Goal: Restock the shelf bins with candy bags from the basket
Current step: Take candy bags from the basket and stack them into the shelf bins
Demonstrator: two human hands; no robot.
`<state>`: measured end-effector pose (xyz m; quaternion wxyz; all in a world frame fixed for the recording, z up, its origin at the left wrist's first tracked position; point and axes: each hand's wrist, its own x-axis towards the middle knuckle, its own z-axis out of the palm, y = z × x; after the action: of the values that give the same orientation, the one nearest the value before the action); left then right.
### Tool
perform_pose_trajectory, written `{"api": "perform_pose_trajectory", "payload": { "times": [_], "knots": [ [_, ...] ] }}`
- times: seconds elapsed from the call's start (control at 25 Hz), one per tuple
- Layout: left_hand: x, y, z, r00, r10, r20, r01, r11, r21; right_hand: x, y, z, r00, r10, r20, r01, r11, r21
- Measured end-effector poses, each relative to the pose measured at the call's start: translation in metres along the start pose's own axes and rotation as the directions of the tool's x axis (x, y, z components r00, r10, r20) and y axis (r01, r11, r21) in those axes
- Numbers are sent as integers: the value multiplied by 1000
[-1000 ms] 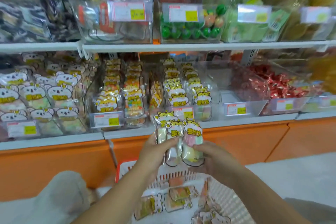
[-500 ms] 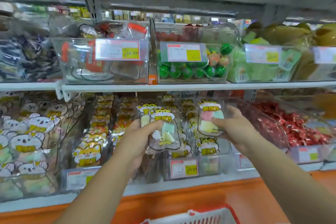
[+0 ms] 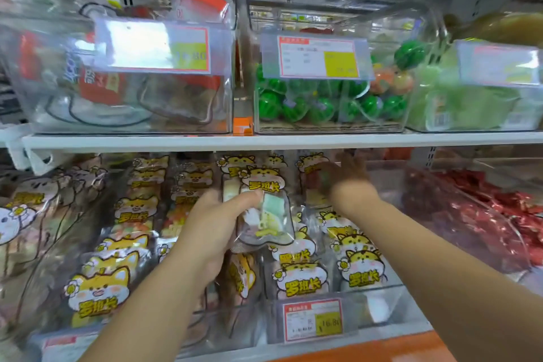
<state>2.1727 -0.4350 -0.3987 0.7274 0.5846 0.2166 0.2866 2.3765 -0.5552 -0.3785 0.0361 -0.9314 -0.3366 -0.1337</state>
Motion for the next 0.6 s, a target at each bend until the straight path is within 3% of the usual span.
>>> {"api": "perform_pose_trajectory", "payload": {
  "times": [0.04,0.12,0.2,0.32,0.44,0.52,0.6],
  "knots": [
    [1,0,-1,1000,-1,9,1,1000,-9,1,1,0,1000,2,-26,-1,999,41],
    [0,2,1,1000,-7,23,7,1000,0,1,9,-2,991,-13,130,0,995,100],
    [-1,3,2,1000,-3,7,3,1000,-11,-3,12,2,980,-74,184,41,983,177],
    [-6,6,7,1000,-7,13,7,1000,-11,-15,11,4,996,-86,39,81,989,127],
    [-8,7,11,999,1,38,-2,1000,30,-23,9,-4,995,-78,69,71,993,96],
    [-12,11,15,1000,7,18,-8,999,49,-36,8,-23,997,-75,19,67,964,258],
    [-16,13,21,1000,4,18,-5,998,56,-60,3,-43,1000,30,7,-29,821,570]
  ]
}}
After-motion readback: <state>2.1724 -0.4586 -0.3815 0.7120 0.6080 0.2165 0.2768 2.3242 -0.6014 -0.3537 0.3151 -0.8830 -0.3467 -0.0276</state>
